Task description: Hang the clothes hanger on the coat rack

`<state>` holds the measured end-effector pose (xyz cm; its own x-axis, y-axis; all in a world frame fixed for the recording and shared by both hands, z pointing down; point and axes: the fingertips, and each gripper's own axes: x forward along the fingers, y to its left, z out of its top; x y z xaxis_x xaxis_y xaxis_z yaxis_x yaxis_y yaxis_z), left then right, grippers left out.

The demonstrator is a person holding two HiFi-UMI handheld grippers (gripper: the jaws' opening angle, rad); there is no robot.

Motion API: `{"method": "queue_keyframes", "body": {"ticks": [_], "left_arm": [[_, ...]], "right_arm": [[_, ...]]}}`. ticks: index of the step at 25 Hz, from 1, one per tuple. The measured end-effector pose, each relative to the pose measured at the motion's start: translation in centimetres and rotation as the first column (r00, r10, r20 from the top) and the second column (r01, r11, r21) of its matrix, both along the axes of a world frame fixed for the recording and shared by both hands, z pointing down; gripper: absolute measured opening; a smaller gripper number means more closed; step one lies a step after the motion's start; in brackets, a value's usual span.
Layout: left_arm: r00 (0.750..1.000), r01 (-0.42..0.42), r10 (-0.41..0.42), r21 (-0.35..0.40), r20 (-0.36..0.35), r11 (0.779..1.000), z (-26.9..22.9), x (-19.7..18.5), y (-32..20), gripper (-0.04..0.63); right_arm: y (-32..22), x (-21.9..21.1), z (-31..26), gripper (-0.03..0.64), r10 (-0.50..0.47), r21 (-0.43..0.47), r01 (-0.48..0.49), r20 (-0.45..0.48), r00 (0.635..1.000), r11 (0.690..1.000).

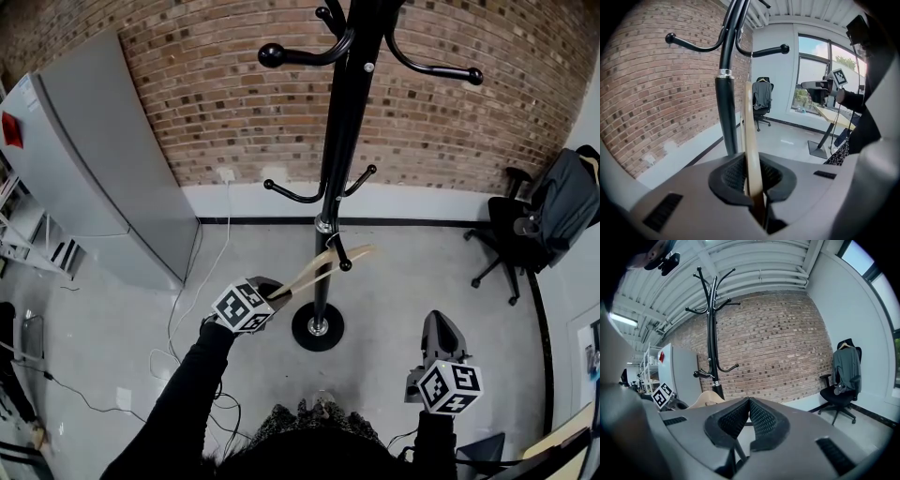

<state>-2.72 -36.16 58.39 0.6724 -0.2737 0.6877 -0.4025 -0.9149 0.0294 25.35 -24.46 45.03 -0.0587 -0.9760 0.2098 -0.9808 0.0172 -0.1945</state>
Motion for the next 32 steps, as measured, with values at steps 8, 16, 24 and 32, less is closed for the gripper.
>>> {"method": "queue_keyframes", "body": {"ticks": [8, 16, 24, 32], "left_arm": [[0.999, 0.035, -0.032, 0.111, -0.032, 0.993, -0.1, 0.2, 0.0, 0.021], [0.979, 0.163, -0.145, 0.118, -0.144, 0.980, -1.4, -1.0, -0.3, 0.221], [0.958, 0.198, -0.147, 0.197, -0.246, 0.960, -7.3, -2.4, 1.9, 0.232], [0.920, 0.199, -0.078, 0.287, -0.383, 0.937, -14.9, -1.3, 6.8, 0.230]], "right_arm": [[-0.8, -0.6, 0.4, 0.009, -0.021, -0.013, 0.021, 0.006, 1.000, 1.000], [-1.2, -1.3, 0.6, 0.009, -0.045, -0.013, 0.045, 0.010, 0.999, 0.999], [-1.4, -1.6, 0.2, 0.009, -0.053, -0.001, 0.053, 0.011, 0.999, 0.999], [-1.6, -3.2, -0.6, 0.009, -0.087, 0.021, 0.087, 0.020, 0.996, 0.996]]}}
